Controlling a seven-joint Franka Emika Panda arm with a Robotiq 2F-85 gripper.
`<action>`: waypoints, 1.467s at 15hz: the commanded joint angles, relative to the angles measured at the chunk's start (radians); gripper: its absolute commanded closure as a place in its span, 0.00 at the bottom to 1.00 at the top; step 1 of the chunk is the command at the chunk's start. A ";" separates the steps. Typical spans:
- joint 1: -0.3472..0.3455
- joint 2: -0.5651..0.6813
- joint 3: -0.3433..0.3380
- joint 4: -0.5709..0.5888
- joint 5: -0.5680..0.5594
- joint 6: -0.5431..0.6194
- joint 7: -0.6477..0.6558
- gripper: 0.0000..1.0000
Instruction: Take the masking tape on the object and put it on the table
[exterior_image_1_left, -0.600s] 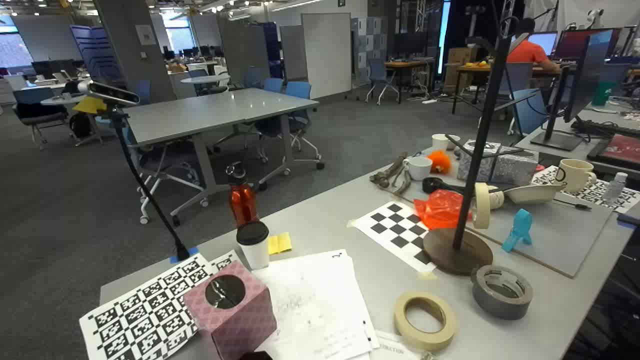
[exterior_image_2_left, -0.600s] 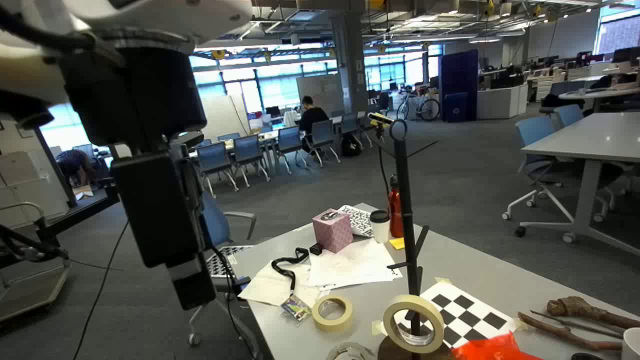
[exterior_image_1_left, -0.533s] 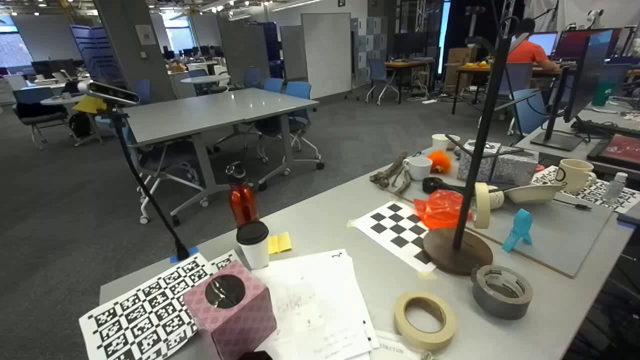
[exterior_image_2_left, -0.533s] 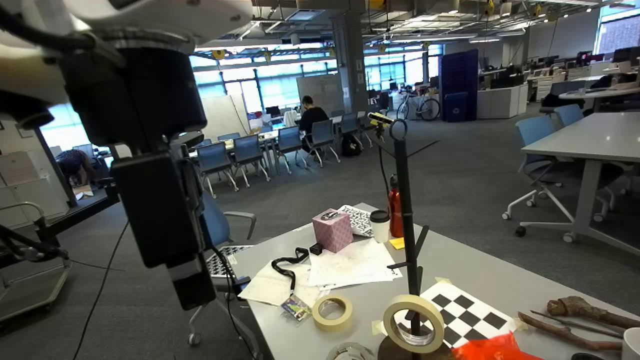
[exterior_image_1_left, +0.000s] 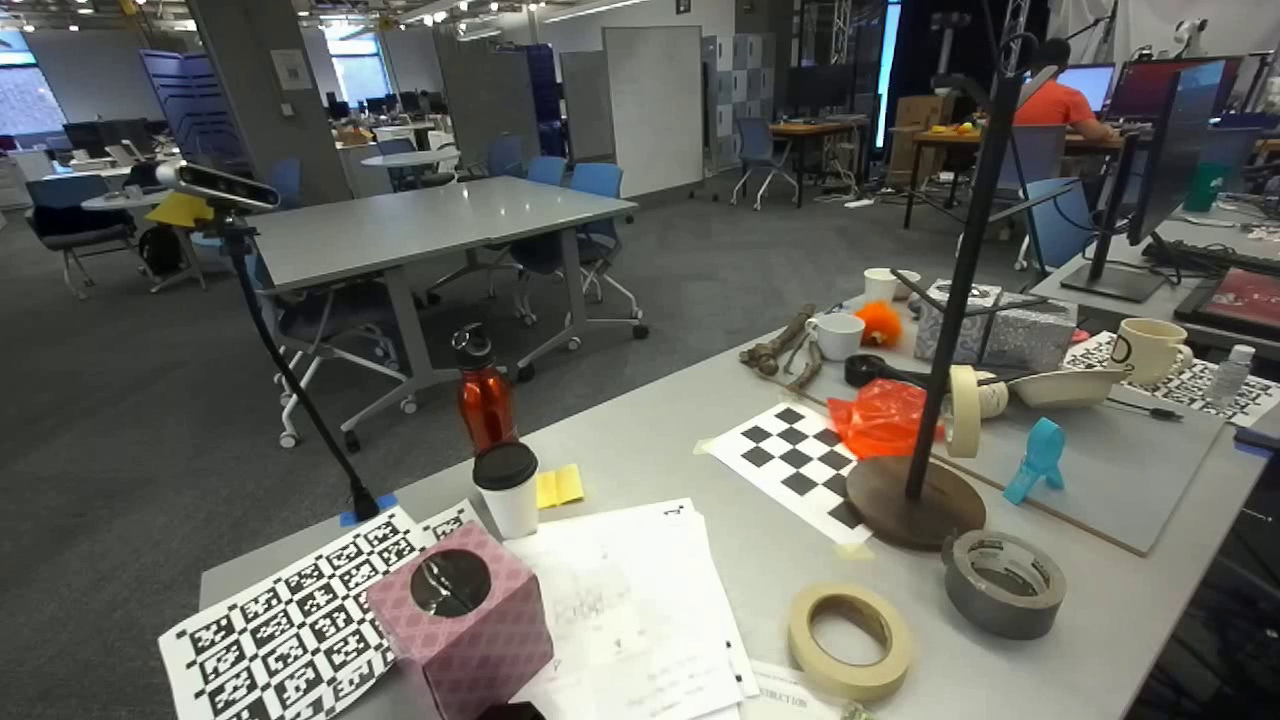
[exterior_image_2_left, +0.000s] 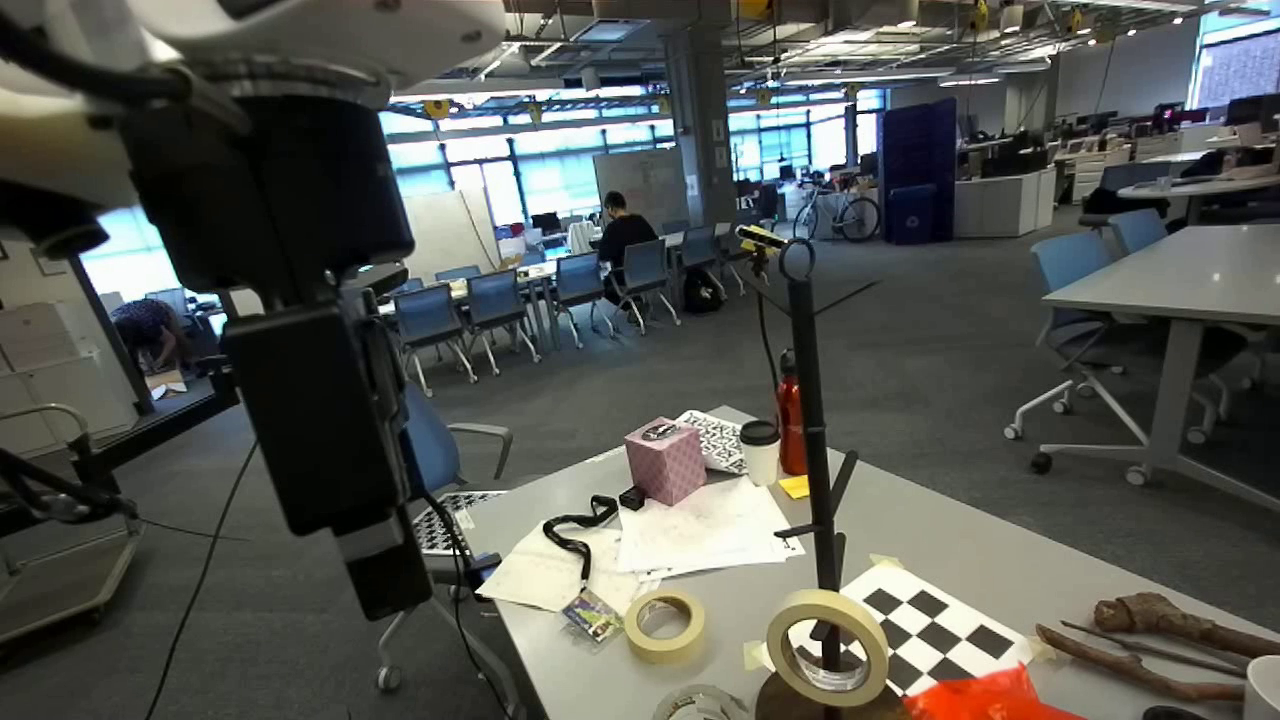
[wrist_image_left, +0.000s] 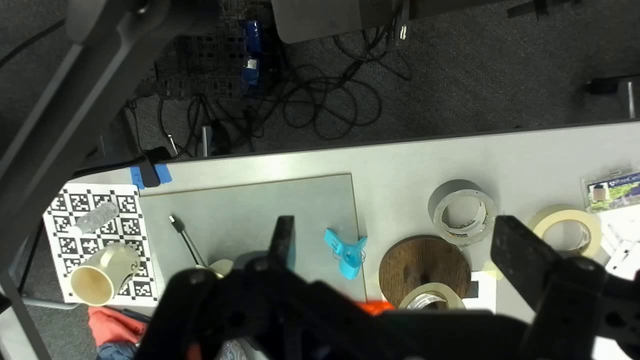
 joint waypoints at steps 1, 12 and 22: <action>0.010 0.000 -0.007 0.004 -0.004 -0.004 0.004 0.00; 0.010 0.000 -0.007 0.004 -0.004 -0.004 0.004 0.00; 0.039 0.043 0.012 -0.038 0.012 0.003 0.007 0.00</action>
